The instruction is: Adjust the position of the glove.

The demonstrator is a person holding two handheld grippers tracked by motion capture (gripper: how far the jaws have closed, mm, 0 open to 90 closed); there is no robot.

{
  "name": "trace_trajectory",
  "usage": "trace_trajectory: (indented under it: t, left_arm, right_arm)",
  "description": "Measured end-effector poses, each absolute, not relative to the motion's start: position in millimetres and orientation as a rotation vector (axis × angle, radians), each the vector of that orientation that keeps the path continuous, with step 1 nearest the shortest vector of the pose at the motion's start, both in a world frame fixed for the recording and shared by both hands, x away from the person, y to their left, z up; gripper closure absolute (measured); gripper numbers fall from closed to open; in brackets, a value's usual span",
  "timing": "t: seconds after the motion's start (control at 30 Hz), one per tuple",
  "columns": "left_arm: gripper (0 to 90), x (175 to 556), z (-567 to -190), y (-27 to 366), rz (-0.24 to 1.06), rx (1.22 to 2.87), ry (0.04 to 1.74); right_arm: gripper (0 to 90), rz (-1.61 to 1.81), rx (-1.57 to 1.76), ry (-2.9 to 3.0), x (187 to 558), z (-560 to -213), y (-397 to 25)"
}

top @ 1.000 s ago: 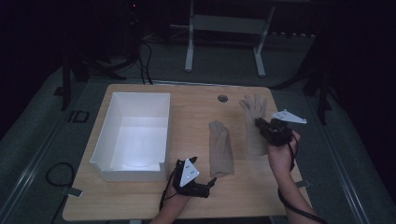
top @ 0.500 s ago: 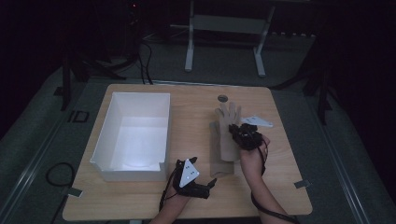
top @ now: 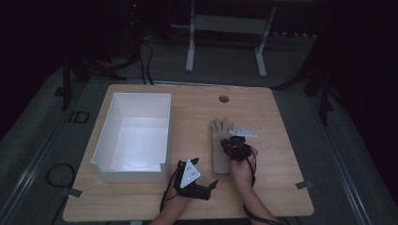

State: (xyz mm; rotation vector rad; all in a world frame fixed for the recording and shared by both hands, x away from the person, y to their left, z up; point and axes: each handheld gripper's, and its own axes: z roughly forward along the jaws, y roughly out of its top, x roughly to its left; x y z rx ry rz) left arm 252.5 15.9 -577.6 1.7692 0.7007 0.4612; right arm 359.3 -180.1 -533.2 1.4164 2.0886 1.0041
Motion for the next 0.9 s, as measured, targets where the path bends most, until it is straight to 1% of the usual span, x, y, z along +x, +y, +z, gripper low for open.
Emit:
trace_trajectory:
  t: [0.2,0.47,0.5,0.53,0.6,0.63,0.67,0.7,0.77,0.87,0.9]
  left_arm:
    - [0.0,253.2,-577.6,16.1,0.453,1.768,0.703]
    - [0.1,252.5,-577.6,15.2,0.463,1.773,0.701]
    - [0.1,252.4,-577.6,15.3,0.464,1.773,0.697]
    - [0.0,252.3,-577.6,15.0,0.466,1.774,0.699]
    - [0.1,252.2,-577.4,13.4,0.485,1.778,0.717]
    - [0.1,252.2,-577.4,13.4,0.485,1.778,0.717]
    - [0.1,252.0,-577.4,12.3,0.495,1.767,0.737]
    - [0.1,252.0,-577.4,11.7,0.502,1.765,0.742]
    - [0.1,252.2,-577.5,12.2,0.484,1.759,0.722]
    - [0.2,253.0,-577.7,12.4,0.468,1.745,0.685]
    - [0.2,253.0,-577.7,11.9,0.470,1.744,0.673]
  right_arm:
    - [82.9,0.993,1.423,2.111,358.3,-544.1,-178.7]
    - [80.2,0.990,1.423,2.117,358.9,-547.9,-178.4]
    - [77.4,0.998,1.428,2.119,359.1,-549.0,-179.3]
    - [72.4,1.013,1.429,2.119,358.4,-546.6,-181.0]
    - [68.7,1.019,1.408,2.118,357.5,-542.4,-183.1]
    - [68.7,1.019,1.408,2.118,357.5,-542.4,-183.1]
    - [64.9,1.028,1.397,2.116,357.0,-539.2,-185.4]
    - [57.7,1.056,1.378,2.123,357.4,-532.0,-194.0]
    - [48.7,1.090,1.366,2.139,358.7,-527.1,-201.3]
    - [39.4,1.091,1.331,2.151,359.7,-521.7,-210.3]
    - [37.6,1.089,1.318,2.156,359.9,-520.3,-213.8]
